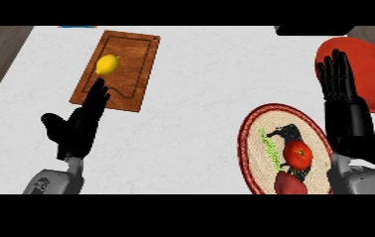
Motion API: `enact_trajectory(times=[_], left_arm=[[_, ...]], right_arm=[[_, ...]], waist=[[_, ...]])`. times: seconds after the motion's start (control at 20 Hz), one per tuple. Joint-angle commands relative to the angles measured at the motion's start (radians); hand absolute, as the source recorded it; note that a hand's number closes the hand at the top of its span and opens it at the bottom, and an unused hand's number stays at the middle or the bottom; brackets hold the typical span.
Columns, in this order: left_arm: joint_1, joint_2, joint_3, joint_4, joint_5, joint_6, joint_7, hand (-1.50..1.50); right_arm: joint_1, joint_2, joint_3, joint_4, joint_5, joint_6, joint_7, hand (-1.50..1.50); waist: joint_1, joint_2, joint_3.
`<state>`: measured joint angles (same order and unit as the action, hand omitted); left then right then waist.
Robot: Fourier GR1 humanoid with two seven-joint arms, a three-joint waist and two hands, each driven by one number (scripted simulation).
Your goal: Pick the tomato from the placemat and place it in the bowl
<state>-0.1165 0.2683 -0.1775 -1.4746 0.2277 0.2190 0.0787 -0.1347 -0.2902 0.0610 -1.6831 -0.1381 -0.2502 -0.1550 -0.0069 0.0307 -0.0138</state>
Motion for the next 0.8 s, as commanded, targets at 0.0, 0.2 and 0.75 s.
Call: enact_trajectory(times=[0.0, 0.2, 0.75], left_arm=[[-0.02, -0.018, 0.029, 0.047, 0.005, -0.023, -0.054, 0.0], [-0.045, 0.035, 0.092, -0.1, 0.089, -0.083, -0.073, 0.0], [0.002, 0.045, 0.175, -0.115, 0.194, -0.21, -0.095, 0.0]], right_arm=[[0.018, -0.037, 0.012, 0.034, -0.038, 0.106, 0.048, -1.5], [0.0, -0.13, 0.061, 0.137, -0.212, 0.371, 0.216, -1.5], [-0.219, -0.29, 0.022, 0.54, 0.207, 0.302, 0.024, -1.5]], waist=[[0.005, -0.029, 0.014], [0.046, -0.027, 0.015], [0.031, -0.026, 0.014]])
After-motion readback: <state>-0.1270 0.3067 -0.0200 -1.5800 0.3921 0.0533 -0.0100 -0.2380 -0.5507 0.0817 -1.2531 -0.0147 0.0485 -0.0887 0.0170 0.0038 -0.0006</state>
